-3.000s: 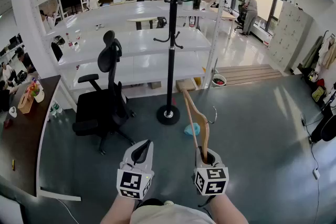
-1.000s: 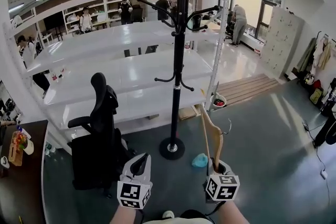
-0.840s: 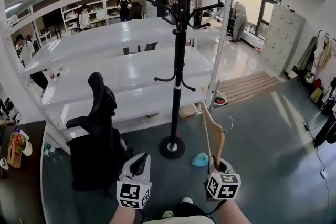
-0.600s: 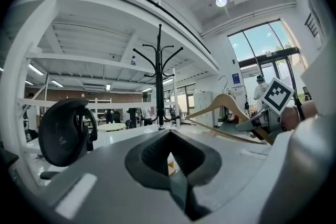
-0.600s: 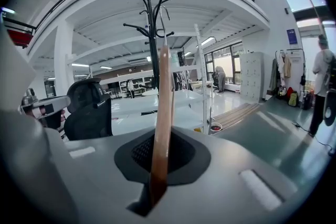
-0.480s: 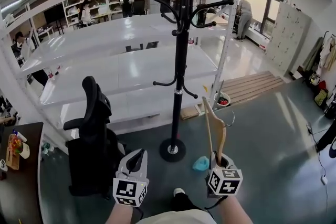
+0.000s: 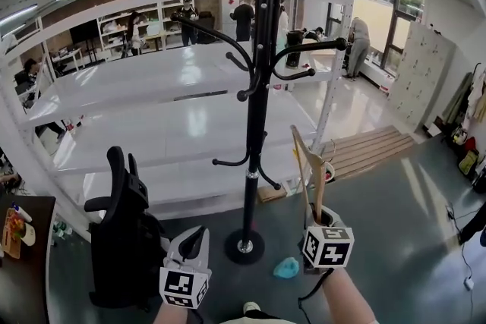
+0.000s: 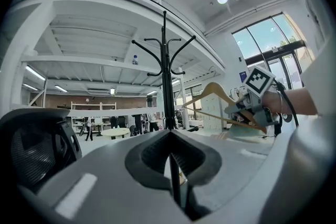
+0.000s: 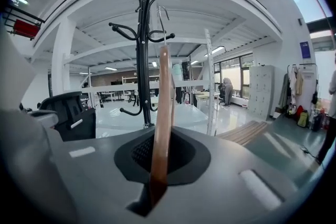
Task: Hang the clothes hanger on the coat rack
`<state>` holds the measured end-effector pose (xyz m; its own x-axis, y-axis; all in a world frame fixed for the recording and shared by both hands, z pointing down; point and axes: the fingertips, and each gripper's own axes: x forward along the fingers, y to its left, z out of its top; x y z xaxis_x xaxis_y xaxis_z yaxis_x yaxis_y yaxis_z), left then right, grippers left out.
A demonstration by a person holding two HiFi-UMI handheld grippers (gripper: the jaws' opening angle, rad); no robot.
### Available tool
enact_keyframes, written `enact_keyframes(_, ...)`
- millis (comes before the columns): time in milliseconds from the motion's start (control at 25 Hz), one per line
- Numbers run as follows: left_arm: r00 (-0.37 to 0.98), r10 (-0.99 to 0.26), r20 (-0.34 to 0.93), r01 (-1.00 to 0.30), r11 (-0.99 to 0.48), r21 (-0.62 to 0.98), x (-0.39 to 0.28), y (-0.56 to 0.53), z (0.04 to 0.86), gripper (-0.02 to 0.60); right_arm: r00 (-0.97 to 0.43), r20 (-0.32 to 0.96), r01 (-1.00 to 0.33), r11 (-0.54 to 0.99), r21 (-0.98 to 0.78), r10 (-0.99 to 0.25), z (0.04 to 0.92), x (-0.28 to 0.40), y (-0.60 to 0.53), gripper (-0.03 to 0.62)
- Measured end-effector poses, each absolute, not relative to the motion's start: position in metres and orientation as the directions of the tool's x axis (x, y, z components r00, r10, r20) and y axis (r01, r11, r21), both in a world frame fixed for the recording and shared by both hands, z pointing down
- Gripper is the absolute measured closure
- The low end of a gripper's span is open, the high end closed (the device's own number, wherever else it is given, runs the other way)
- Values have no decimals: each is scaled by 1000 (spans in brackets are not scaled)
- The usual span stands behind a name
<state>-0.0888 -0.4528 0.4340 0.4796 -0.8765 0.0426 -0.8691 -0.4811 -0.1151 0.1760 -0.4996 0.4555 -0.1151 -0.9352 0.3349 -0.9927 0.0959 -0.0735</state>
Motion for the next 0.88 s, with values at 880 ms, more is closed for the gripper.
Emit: enact_keyframes(880, 356, -931, 87, -924, -364, -117, -107, -530, 452, 581, -259, 355, -965, 252, -66, -898, 387, 149, -696, 566)
